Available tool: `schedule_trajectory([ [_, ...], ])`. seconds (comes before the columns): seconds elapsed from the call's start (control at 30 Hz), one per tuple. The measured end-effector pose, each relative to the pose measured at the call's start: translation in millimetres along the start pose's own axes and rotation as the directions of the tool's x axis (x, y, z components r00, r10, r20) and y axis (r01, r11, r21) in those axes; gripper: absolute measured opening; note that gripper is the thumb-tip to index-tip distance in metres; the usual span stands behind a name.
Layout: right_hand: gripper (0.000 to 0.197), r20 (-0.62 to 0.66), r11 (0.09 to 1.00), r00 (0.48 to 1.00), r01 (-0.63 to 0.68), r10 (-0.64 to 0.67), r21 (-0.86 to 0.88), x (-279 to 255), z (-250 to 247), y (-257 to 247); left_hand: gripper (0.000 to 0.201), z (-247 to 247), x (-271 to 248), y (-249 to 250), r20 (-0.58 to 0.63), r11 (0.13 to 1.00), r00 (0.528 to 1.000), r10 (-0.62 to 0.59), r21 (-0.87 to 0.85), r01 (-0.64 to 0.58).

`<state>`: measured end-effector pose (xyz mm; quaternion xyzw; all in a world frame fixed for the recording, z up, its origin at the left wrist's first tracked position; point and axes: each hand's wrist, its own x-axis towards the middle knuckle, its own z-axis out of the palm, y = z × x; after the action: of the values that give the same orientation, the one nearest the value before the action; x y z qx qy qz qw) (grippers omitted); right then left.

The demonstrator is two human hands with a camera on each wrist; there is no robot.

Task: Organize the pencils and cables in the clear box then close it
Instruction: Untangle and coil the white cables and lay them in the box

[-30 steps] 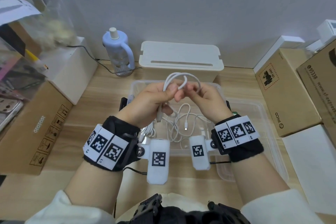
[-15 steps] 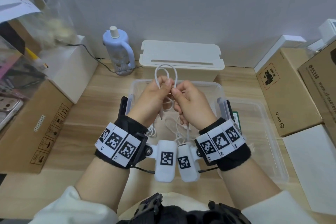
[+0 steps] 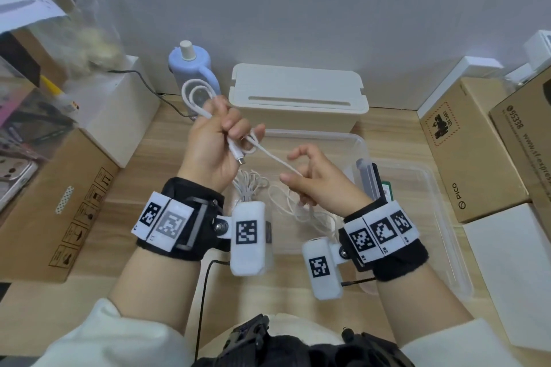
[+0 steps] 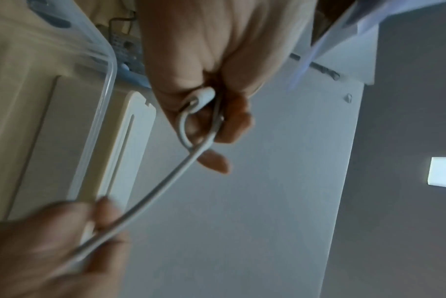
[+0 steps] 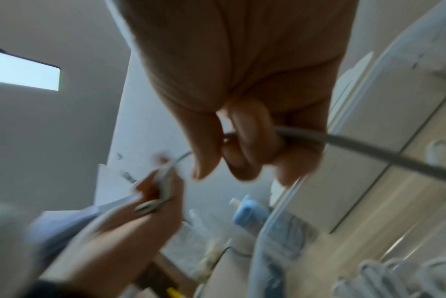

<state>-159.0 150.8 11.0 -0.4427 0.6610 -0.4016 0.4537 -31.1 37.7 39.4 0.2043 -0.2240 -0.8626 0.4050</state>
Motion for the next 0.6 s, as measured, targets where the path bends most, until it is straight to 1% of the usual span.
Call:
schedule_trajectory([
  [0.03,0.02,0.023,0.998,0.999,-0.024,0.025,-0.05,0.3,-3.3,4.7,0.029,-2.4,-0.6,4.5,0.043,0.998,0.998,-0.053,-0.036,0.054],
  [0.07,0.017,0.03,0.995,0.998,-0.05,0.053,-0.086,0.3,-7.1,8.5,0.029,-4.1,-1.7,7.7,0.09,0.994,0.99,-0.105,-0.031,0.108],
  [0.13,0.019,-0.023,0.988,0.995,-0.102,0.1,-0.115,1.0,-16.3,12.4,0.029,-6.3,-3.4,9.8,0.134,0.979,0.971,-0.198,0.075,0.19],
  [0.2,0.026,-0.088,0.989,0.992,-0.099,0.09,-0.107,1.6,-24.7,8.6,0.029,-5.4,-4.9,6.6,0.092,0.937,0.955,-0.283,0.241,0.254],
  [0.27,0.034,-0.071,0.999,0.997,-0.033,0.03,-0.039,1.8,-29.8,-2.4,0.027,-3.5,-7.1,-0.5,0.022,0.859,0.944,-0.33,0.421,0.291],
  [0.37,0.022,-0.037,0.986,0.993,0.115,-0.111,0.122,-1.3,-34.4,-23.6,0.024,-1.9,-10.0,-11.4,-0.019,0.721,0.92,-0.39,0.615,0.319],
  [0.43,0.016,-0.037,0.965,0.974,0.227,-0.224,0.13,-2.6,-34.5,-33.1,0.023,-0.6,-12.4,-16.2,0.012,0.655,0.886,-0.463,0.678,0.333],
  [0.47,0.016,-0.04,0.956,0.962,0.271,-0.268,0.11,-2.0,-33.4,-35.4,0.03,0.3,-13.8,-17.6,0.042,0.628,0.867,-0.497,0.707,0.326],
  [0.53,0.025,-0.072,0.94,0.941,0.336,-0.332,0.061,0.5,-30.6,-36.8,0.041,3.2,-16.7,-20.7,0.105,0.575,0.824,-0.556,0.765,0.29],
  [0.6,0.034,-0.15,0.932,0.921,0.363,-0.359,-0.001,3.8,-27.6,-36.0,0.042,4.8,-19.0,-22.3,0.148,0.526,0.783,-0.605,0.812,0.253],
])
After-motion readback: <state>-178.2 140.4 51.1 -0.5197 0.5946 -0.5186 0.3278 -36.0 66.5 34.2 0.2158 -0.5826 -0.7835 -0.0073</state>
